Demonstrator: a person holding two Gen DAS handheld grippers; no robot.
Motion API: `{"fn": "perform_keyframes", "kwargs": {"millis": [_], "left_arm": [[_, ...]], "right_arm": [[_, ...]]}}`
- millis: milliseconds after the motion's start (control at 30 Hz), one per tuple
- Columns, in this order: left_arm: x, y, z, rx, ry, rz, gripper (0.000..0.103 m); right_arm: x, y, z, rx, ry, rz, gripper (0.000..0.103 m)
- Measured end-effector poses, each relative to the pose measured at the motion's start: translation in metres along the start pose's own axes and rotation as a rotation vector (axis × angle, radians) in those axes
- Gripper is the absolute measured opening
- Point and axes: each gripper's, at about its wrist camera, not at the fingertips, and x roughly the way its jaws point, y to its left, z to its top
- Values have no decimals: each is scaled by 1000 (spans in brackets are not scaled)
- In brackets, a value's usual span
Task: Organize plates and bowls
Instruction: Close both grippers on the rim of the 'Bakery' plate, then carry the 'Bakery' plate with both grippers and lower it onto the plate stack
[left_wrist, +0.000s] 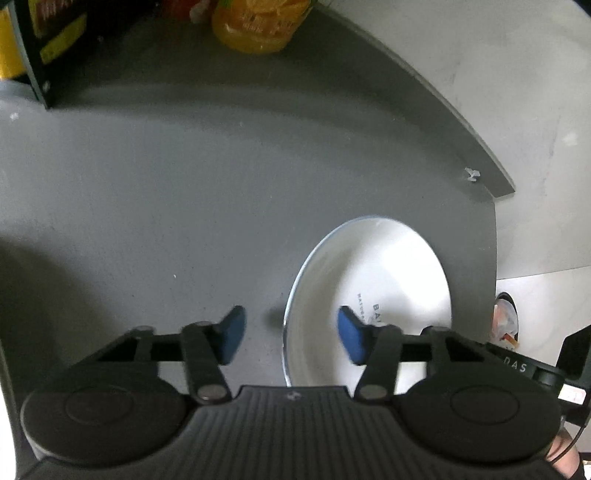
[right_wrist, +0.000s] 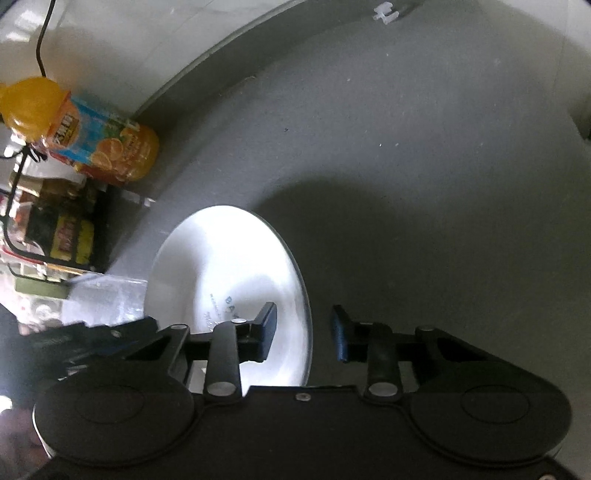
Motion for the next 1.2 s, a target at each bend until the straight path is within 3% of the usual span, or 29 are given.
{"fn": "perform_keyframes", "kwargs": {"millis": [167, 333, 400, 633, 1200], "left_arm": [[6, 8, -4, -45, 1, -8, 21], [14, 8, -5, -32, 17, -16, 14], [14, 5, -5, -21, 21, -16, 10], [5, 1, 1, 3, 6, -6, 10], [-66, -9, 25, 75, -75, -71, 10]], "right_arm": [[3, 2, -1, -1, -6, 7, 26], [6, 11, -3, -56, -5, -37, 12], [6, 11, -3, -54, -7, -47, 12], [-13, 22, -5, -77, -50, -28, 6], [-72, 72, 1, -143, -155, -7, 7]]}}
